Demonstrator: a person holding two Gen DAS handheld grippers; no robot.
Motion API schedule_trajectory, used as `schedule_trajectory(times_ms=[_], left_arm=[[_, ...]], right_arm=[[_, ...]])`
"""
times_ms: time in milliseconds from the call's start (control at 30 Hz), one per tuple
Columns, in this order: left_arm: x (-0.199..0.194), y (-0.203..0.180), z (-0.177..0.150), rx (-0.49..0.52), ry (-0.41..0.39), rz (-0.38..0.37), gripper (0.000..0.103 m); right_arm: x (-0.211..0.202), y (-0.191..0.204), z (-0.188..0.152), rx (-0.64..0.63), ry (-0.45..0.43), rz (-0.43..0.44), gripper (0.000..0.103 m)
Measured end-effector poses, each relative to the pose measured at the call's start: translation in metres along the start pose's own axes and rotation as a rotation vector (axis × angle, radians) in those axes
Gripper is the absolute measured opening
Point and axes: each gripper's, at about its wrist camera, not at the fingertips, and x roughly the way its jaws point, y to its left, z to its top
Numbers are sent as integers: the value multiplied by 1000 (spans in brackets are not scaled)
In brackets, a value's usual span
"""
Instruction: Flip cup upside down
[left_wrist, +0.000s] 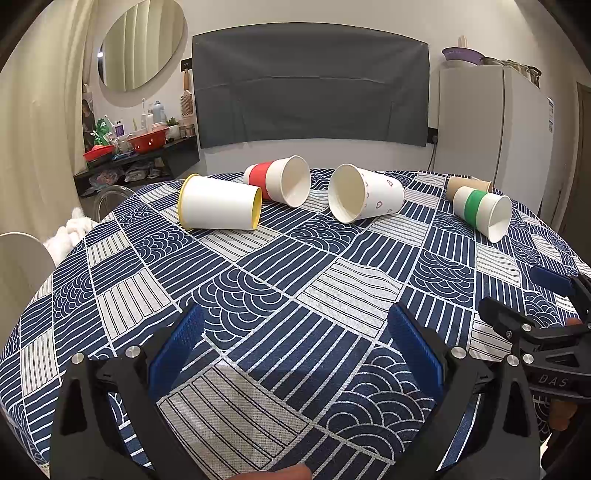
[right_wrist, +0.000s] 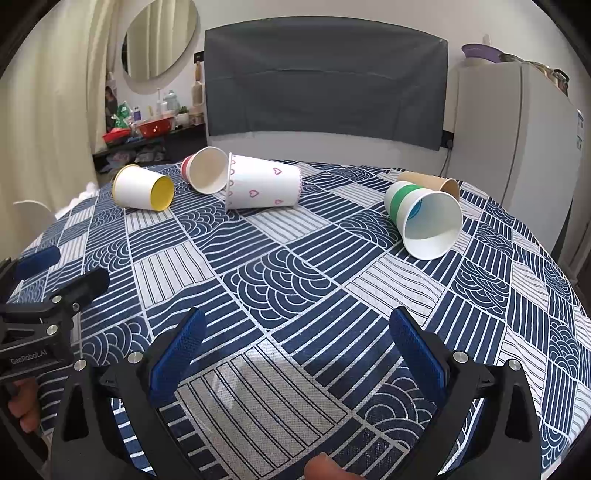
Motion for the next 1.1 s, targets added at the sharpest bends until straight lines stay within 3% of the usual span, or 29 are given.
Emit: schedule_trajectory(times_ms=[1100], left_arm=[[-2,-2,0,10,-9,-10,97]], right_arm=[[3,1,1,-5,19,23,95]])
